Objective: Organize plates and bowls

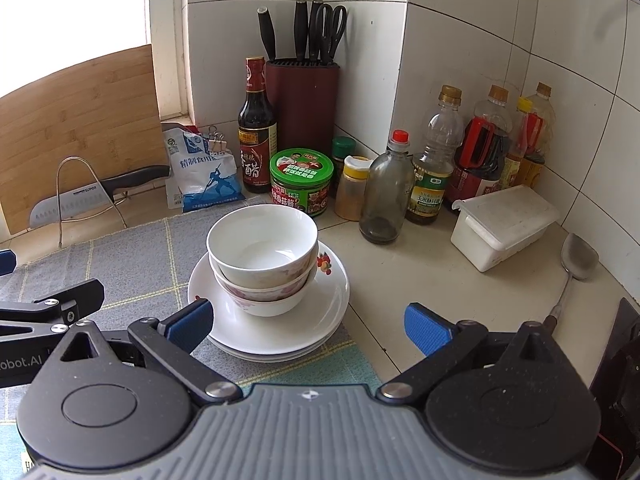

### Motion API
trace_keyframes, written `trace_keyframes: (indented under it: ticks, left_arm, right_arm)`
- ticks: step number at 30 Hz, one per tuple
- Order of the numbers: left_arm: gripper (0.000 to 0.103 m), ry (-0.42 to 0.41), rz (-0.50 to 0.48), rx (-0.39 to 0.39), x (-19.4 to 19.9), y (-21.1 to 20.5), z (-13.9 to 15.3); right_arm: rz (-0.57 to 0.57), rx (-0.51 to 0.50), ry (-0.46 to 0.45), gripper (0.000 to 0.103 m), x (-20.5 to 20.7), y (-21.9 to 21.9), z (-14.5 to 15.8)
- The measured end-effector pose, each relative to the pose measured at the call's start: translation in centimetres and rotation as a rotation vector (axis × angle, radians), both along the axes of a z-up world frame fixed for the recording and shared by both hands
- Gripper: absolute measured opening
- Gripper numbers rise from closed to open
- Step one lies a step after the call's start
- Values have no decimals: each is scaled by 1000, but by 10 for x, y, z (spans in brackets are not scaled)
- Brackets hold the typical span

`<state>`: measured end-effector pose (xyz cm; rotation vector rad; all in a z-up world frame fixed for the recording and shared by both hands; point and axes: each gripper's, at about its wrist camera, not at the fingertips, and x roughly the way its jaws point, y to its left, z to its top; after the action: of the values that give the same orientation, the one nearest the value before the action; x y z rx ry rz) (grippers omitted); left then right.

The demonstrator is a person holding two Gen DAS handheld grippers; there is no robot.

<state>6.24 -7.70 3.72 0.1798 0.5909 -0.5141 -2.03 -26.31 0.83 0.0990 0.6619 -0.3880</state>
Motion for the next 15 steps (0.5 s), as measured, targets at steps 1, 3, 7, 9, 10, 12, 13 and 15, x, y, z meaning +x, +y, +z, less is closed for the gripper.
trace_keyframes:
  ticks: [1,3,7,9,10,12,13,15]
  left_arm:
    - [102,1,0,-1,0,0,0]
    - [102,1,0,0,0,0,0]
    - [102,3,1,2,0,0,0]
    - [102,4,0,0,0,0,0]
    - [102,4,-1,0,1,-1,0]
    - [102,4,-2,0,1,-1,0]
    - [102,5,-3,1,1,-1,-1]
    - [102,5,-3,0,1,-2,-1]
  right_arm:
    - [0,0,0,103,0,0,0]
    - [0,-2,0,103,-1,1,0]
    - [-4,-2,2,103,-1,1,0]
    - [-5,-4,2,103,-1,1,1]
    - [-5,-6,2,103,-1,1,1]
    - [-7,-8,2,103,-1,1,1]
    - [-7,-9,3,103,-2,1,1]
    - [-9,-9,3,103,-2,1,1]
